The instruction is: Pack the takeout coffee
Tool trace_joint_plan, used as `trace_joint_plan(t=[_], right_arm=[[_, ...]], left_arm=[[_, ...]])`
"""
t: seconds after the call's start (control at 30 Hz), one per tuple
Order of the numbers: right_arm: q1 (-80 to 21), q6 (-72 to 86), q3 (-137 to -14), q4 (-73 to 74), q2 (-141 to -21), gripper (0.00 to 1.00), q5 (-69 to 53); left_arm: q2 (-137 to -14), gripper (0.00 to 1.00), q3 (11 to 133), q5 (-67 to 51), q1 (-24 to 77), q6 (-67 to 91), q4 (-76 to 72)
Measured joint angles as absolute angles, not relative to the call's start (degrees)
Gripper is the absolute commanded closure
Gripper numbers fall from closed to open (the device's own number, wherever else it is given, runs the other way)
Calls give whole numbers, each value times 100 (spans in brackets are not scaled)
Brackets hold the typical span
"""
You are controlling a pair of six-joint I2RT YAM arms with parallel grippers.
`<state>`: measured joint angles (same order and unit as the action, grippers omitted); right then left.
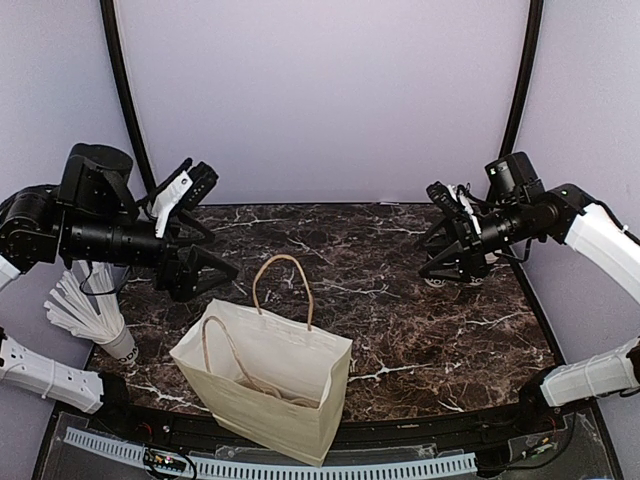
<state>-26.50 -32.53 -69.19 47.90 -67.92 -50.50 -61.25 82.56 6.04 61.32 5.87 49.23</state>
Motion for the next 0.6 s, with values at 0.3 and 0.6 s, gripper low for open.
trace_joint_plan(t=[0.3,0.6], right_arm=[[-2740,-3258,-6851,4755,-6792,29,-5059],[-2783,-3288,-6823,4803,-6788,30,-5022]], left_arm=[[-6626,36,7900,-718,6132,309,4943],[-7771,100,8044,-1315,6132,-141,4678]])
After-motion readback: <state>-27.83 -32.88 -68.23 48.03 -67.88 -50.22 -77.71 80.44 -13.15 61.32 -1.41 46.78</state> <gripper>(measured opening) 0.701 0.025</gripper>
